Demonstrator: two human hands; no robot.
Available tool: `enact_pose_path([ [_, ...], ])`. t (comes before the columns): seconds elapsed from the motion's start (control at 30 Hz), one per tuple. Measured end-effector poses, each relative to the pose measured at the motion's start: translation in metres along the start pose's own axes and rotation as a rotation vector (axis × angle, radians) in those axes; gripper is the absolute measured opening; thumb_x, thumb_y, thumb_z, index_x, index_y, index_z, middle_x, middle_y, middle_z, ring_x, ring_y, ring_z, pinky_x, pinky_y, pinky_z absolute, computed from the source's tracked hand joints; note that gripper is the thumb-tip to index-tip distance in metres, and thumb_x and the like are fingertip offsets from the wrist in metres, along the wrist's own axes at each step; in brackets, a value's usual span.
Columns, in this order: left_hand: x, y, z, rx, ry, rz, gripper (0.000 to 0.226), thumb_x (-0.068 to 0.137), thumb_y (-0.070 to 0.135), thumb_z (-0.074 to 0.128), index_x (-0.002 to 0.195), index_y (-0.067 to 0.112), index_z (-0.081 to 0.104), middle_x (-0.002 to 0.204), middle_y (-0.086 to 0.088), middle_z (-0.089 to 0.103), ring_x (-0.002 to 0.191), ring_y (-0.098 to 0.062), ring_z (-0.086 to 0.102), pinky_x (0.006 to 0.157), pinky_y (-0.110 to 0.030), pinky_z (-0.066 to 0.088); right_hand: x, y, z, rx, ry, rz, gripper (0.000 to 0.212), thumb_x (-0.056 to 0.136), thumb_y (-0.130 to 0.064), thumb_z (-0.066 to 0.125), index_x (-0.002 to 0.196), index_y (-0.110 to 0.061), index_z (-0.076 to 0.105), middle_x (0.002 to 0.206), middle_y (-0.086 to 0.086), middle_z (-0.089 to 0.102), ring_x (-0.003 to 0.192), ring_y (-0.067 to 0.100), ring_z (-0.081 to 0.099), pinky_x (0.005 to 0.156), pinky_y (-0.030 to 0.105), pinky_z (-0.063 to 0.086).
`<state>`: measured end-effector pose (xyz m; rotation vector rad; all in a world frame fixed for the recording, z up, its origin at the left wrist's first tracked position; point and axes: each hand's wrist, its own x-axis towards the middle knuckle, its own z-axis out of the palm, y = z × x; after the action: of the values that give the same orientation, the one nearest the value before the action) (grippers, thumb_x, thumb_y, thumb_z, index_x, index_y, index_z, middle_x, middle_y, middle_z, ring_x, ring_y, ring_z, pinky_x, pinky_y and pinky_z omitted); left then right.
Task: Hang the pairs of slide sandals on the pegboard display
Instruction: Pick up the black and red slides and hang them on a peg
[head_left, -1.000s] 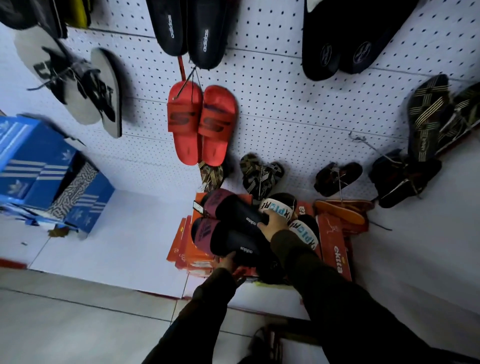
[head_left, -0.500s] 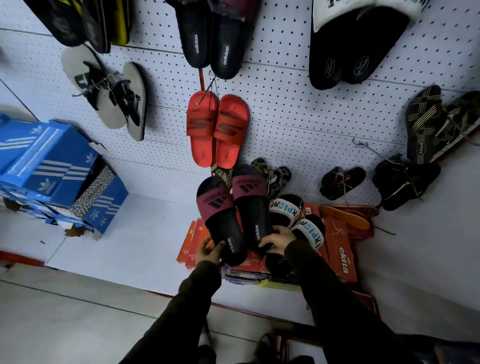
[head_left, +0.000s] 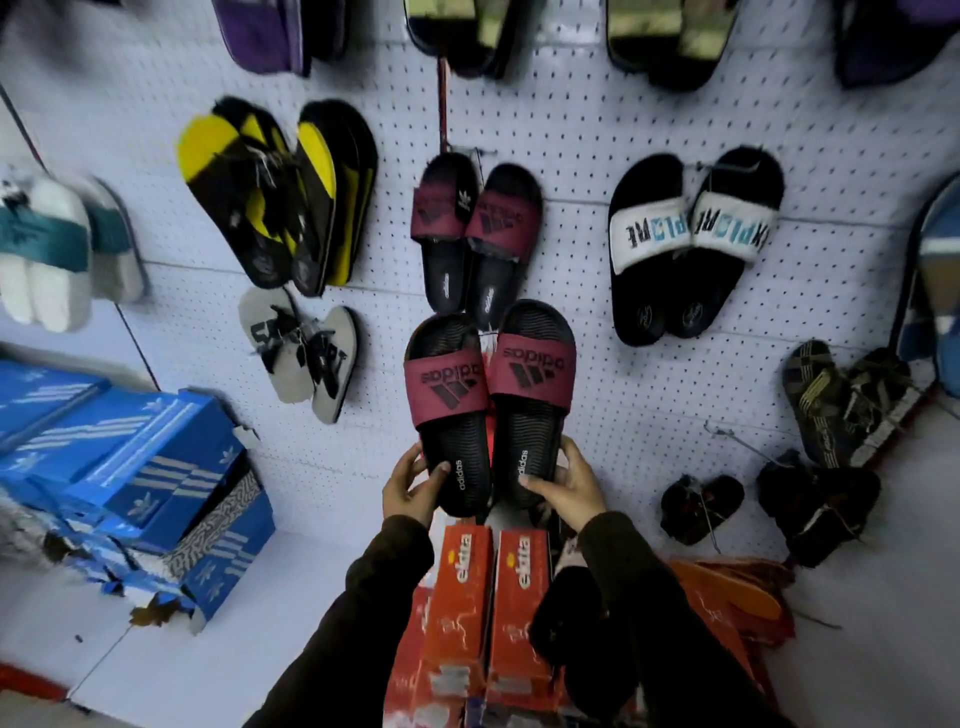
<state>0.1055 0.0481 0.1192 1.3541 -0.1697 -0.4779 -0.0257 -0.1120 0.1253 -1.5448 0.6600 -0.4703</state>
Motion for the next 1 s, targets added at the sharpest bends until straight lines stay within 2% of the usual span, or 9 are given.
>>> enact_pose_path([
  [0.1,0.015,0.039,0.003,-0.011,-0.028,0.112,0.052,0.086,0.007,0.067,0.136,0.009,0.052,0.132,-0.02,0.06,0.111,-0.038,0.063,0.101,-0.054,0.049,0.01,-0.04,0.007,0.029,0.0,-0.108,0.059,0.084,0.004,0.071,0.128,-0.026,0.045,0.112,0.005,0.072,0.089,0.0,0.074,0.078,0.016,0.059],
  [0.17,0.024,0.063,0.006,-0.027,-0.044,0.18,0.054,0.086,0.006,0.066,0.138,0.008,0.05,0.13,-0.018,0.06,0.102,-0.03,0.064,0.098,-0.05,0.052,0.017,-0.067,0.012,0.045,0.007,-0.164,0.058,0.085,0.006,0.069,0.128,-0.024,0.045,0.107,0.003,0.071,0.09,0.003,0.072,0.077,0.017,0.06],
  [0.27,0.039,0.103,0.012,-0.06,-0.036,0.264,0.055,0.086,0.006,0.067,0.138,0.012,0.05,0.12,-0.004,0.06,0.085,-0.009,0.066,0.079,-0.028,0.059,0.028,-0.109,0.02,0.071,0.021,-0.239,0.059,0.085,0.011,0.066,0.133,-0.015,0.043,0.103,0.004,0.07,0.092,0.011,0.07,0.079,0.021,0.061],
  [0.3,0.044,0.116,0.014,-0.068,-0.037,0.284,0.057,0.086,0.007,0.067,0.139,0.013,0.048,0.117,-0.001,0.059,0.082,-0.003,0.064,0.078,-0.025,0.057,0.031,-0.122,0.023,0.082,0.026,-0.26,0.061,0.085,0.013,0.065,0.136,-0.012,0.041,0.104,0.007,0.07,0.093,0.016,0.07,0.084,0.027,0.061],
  [0.4,0.062,0.153,0.021,-0.093,-0.062,0.346,0.058,0.087,0.004,0.066,0.141,0.008,0.046,0.121,-0.006,0.057,0.093,-0.011,0.061,0.092,-0.034,0.05,0.044,-0.16,0.031,0.092,0.045,-0.321,0.06,0.084,0.014,0.066,0.133,-0.012,0.042,0.12,0.024,0.066,0.104,0.03,0.065,0.098,0.047,0.054],
  [0.53,0.084,0.192,0.03,-0.099,-0.042,0.385,0.055,0.086,0.003,0.066,0.138,0.005,0.048,0.114,-0.007,0.057,0.096,-0.015,0.059,0.1,-0.042,0.048,0.067,-0.197,0.038,0.085,0.073,-0.368,0.059,0.083,0.012,0.067,0.128,-0.017,0.043,0.13,0.028,0.062,0.112,0.035,0.066,0.097,0.048,0.054],
  [0.63,0.099,0.206,0.033,-0.087,-0.037,0.384,0.054,0.085,0.001,0.066,0.137,0.004,0.049,0.116,-0.013,0.059,0.11,-0.022,0.058,0.107,-0.05,0.044,0.086,-0.205,0.04,0.075,0.082,-0.349,0.061,0.083,0.012,0.067,0.129,-0.019,0.042,0.133,0.027,0.062,0.112,0.033,0.065,0.088,0.039,0.056],
  [0.77,0.116,0.197,0.031,-0.052,-0.033,0.336,0.051,0.086,0.0,0.064,0.135,0.002,0.049,0.134,-0.026,0.056,0.128,-0.035,0.054,0.107,-0.056,0.043,0.107,-0.189,0.039,0.05,0.1,-0.233,0.082,0.081,0.013,0.068,0.15,-0.011,0.03,0.141,0.023,0.057,0.127,0.037,0.06,0.105,0.055,0.049],
  [1.0,0.131,0.162,0.031,-0.086,-0.073,0.169,0.052,0.089,-0.003,0.059,0.138,0.0,0.044,0.129,-0.026,0.057,0.106,-0.024,0.054,0.104,-0.052,0.044,0.124,-0.147,0.045,0.058,0.109,-0.103,0.085,0.081,0.012,0.07,0.151,-0.011,0.027,0.134,0.027,0.061,0.122,0.041,0.062,0.105,0.058,0.048],
])
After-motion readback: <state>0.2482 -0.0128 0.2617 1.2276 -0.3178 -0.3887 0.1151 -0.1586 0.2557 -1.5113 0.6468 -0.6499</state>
